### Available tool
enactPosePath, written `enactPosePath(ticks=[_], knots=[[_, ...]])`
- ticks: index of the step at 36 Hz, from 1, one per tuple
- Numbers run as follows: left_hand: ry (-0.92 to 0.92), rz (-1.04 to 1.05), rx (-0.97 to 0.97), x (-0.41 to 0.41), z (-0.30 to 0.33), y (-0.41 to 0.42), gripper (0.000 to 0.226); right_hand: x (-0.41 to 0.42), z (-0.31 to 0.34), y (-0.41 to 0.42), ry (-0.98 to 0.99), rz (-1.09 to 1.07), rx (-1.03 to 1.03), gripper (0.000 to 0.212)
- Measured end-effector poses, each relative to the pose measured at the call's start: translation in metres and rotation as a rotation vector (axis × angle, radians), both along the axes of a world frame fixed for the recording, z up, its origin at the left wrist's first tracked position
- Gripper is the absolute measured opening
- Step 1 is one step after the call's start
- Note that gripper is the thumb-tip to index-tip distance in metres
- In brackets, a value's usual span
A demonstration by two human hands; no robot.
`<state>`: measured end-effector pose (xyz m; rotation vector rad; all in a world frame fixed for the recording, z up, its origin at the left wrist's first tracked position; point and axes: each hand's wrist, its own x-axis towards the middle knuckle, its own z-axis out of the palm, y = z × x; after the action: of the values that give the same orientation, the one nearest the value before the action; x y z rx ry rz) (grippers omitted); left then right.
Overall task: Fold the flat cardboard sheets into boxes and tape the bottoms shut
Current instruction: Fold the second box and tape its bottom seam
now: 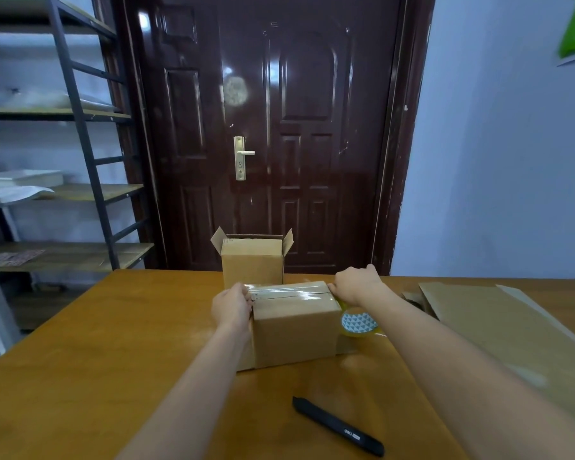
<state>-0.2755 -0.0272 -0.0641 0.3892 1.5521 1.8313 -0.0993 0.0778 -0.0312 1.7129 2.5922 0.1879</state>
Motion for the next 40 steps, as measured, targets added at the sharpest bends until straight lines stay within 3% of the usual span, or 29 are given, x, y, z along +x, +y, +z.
enactPosePath(ticks=[9,20,35,40], knots=[[0.038,-0.046,-0.026,-0.002,-0.001,-0.006,0.021,-0.002,0.000,0.000,0.029,-0.023,-0.008,0.037],[-0.078,-0.109,-0.039,-0.004,-0.007,-0.009,0.023,-0.002,0.000,-0.003,0.042,-0.022,-0.008,0.036],[-0.006,-0.216,-0.231,0.006,-0.036,-0.011,0.038,0.001,-0.004,-0.007,0.057,-0.017,0.003,0.041],[0.129,-0.198,-0.240,0.008,-0.037,-0.016,0.037,0.003,-0.003,-0.011,0.057,-0.020,0.003,0.044]])
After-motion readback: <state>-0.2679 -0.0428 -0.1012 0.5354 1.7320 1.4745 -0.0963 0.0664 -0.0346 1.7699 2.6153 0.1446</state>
